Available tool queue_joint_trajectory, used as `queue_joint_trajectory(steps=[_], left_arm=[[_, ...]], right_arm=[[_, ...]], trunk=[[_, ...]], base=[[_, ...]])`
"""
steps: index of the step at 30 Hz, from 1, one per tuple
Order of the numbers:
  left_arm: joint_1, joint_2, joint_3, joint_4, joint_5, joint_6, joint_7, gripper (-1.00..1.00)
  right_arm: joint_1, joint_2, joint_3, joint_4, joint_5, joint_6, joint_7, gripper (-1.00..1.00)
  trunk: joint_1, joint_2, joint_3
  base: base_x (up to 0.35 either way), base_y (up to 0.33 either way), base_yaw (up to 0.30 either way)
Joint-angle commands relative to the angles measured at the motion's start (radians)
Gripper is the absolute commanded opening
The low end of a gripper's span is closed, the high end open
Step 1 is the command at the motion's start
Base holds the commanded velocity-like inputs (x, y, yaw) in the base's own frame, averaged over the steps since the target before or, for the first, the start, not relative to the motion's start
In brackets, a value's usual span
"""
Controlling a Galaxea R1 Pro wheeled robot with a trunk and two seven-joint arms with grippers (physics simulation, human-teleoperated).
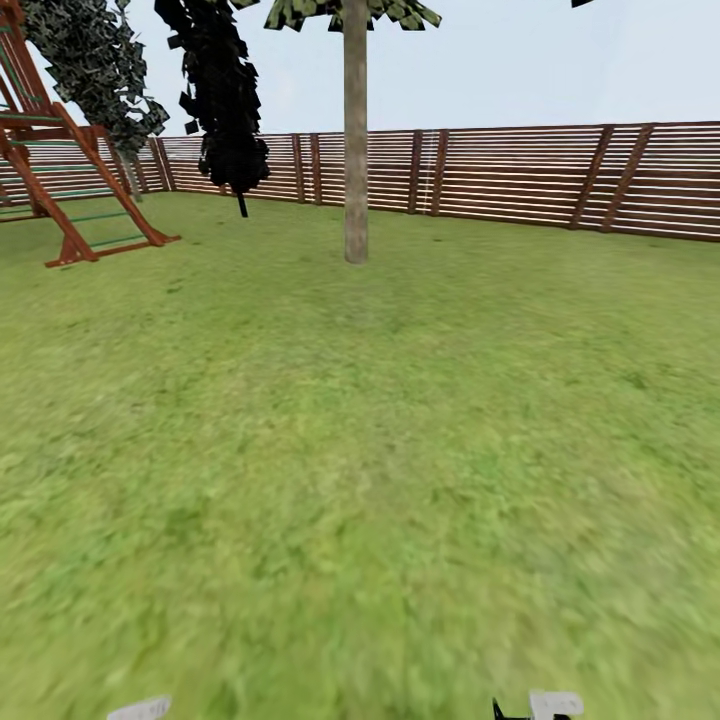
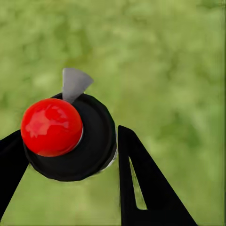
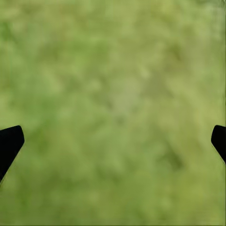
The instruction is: In the garden, pick up the pesticide atomizer on the floor and spray pesticide onto both trees until each tree trunk is fully covered.
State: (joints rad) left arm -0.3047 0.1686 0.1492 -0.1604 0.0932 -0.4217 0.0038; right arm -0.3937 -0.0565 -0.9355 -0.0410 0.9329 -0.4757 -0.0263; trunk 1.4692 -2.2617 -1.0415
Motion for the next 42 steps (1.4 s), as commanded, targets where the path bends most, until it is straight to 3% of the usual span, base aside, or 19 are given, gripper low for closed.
queue_joint_trajectory(steps=[1, 42], left_arm=[[-0.001, 0.000, -0.003, 0.001, 0.010, -0.003, -0.001, -1.00], [-0.001, -0.001, -0.003, 0.001, 0.009, -0.003, -0.001, -1.00]], right_arm=[[-0.001, 0.000, -0.008, 0.001, 0.010, -0.003, -0.002, 1.00], [-0.001, -0.002, -0.007, 0.001, 0.018, -0.003, -0.001, 1.00]], trunk=[[0.000, 0.000, -0.001], [0.000, 0.000, -0.001]], base=[[0.341, 0.000, 0.000], [0.341, 0.000, 0.000]])
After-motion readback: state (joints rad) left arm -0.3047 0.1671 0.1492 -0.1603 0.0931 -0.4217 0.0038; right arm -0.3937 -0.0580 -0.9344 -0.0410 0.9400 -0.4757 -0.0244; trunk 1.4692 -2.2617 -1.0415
